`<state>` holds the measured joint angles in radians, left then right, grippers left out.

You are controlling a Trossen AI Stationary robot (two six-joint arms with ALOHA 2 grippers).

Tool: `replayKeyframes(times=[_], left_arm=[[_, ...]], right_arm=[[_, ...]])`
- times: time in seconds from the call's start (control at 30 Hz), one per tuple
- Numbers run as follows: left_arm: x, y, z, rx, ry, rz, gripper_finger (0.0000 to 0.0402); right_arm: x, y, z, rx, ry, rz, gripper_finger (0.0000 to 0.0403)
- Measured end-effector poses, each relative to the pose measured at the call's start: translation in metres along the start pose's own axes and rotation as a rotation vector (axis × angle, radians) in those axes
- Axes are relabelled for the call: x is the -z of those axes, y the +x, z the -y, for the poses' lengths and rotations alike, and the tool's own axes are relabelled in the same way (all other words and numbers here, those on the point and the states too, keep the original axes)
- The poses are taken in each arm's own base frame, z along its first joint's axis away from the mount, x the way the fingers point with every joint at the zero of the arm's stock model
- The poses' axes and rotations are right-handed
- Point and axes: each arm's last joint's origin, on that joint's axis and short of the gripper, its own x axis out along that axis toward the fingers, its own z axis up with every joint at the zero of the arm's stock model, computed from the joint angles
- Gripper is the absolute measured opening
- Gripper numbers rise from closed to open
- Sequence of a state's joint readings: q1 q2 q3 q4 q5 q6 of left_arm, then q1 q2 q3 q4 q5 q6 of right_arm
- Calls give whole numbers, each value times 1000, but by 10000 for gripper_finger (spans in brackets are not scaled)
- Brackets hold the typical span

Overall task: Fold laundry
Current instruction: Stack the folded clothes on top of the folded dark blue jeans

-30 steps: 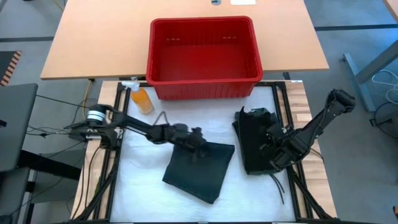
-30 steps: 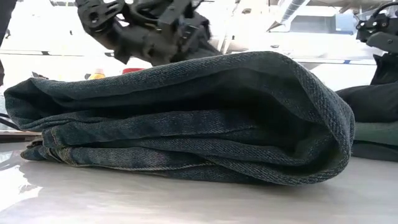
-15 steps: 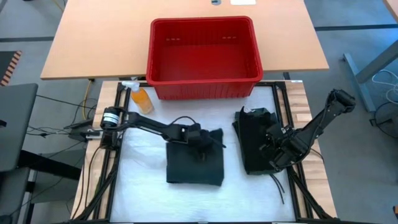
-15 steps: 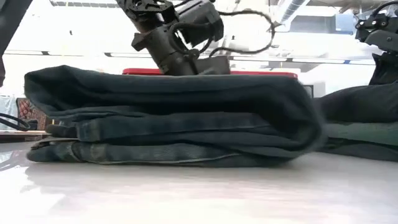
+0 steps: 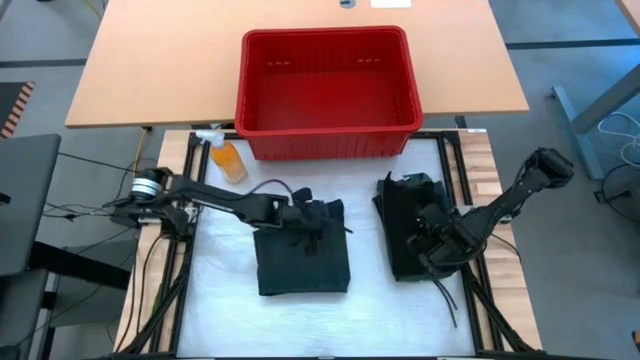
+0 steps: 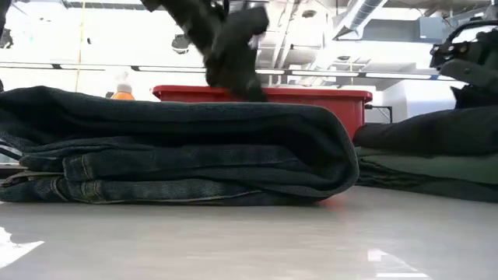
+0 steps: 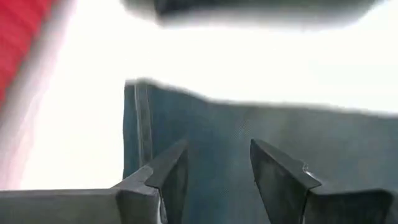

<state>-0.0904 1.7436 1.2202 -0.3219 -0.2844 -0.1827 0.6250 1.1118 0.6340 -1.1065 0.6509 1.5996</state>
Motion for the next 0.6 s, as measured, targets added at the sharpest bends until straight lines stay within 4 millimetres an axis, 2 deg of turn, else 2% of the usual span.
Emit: replayKeyframes(times=[0.1, 0.2, 0.3, 0.37, 0.47, 0.6], left_arm=[[-12, -18, 2, 90, -95, 183, 162], [-18, -18, 6, 255, -318, 362, 162], [-14, 3, 13, 440, -603, 460, 162], [-5, 25, 17, 483, -708, 433, 162], [-3, 52, 17, 492, -807, 402, 162], [-15, 73, 10, 482, -858, 420, 163]], right_arm=[[-2, 8, -9, -51, -11, -11, 22], [-6, 14, -15, -61, -28, -9, 22], [-12, 19, -17, -58, -40, -4, 22], [-16, 21, -19, -66, -48, 1, 22], [-25, 21, -21, -91, -61, 12, 22], [-43, 5, -29, -152, -96, 43, 22]])
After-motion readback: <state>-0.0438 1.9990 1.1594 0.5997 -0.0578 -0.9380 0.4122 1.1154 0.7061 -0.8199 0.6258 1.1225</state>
